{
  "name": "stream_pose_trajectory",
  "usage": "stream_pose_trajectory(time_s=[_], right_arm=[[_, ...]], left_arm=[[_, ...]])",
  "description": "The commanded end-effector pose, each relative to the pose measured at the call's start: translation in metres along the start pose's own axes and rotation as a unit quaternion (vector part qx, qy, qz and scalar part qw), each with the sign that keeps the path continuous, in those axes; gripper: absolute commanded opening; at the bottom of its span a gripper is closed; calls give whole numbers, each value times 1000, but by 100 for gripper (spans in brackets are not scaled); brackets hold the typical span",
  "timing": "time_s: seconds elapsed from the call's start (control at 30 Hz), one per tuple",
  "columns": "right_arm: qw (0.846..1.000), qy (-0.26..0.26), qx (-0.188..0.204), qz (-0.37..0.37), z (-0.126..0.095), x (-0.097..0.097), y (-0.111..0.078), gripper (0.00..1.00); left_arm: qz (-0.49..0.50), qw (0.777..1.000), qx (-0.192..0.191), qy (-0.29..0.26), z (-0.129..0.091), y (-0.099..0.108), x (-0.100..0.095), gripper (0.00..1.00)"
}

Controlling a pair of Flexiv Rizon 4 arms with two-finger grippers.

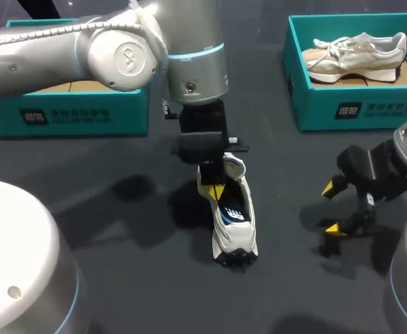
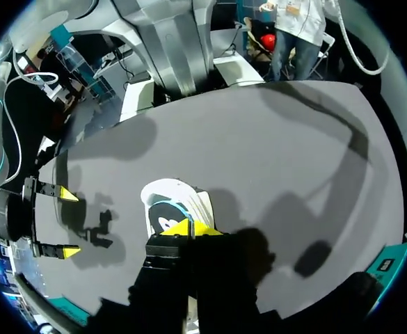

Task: Take the shoe out of the shoebox, open the shoe tongue, remove and reinsert the insole, then place the shoe into the shoebox

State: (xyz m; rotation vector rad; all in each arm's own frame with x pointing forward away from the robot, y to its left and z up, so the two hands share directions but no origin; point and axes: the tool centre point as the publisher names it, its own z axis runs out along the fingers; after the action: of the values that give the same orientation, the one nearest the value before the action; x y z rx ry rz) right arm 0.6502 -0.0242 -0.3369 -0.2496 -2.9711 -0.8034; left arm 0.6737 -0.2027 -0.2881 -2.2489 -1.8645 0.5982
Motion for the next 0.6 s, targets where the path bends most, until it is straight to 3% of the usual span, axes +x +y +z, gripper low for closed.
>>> stream_pose_trajectory(time_s=[0.03,0.23,0.4,0.6], right_arm=[[1000,-1,1,0,0,2,0,100],[1000,-1,1,0,0,2,0,100],[1000,-1,1,0,0,2,0,100],[1000,-1,1,0,0,2,0,100]], left_arm=[[-1,1000,-2,28,4,0,-16,0],[-1,1000,-2,28,4,0,-16,0],[0,999,19,26,20,1,-12,0],[-1,999,11,31,35,0,-4,0]])
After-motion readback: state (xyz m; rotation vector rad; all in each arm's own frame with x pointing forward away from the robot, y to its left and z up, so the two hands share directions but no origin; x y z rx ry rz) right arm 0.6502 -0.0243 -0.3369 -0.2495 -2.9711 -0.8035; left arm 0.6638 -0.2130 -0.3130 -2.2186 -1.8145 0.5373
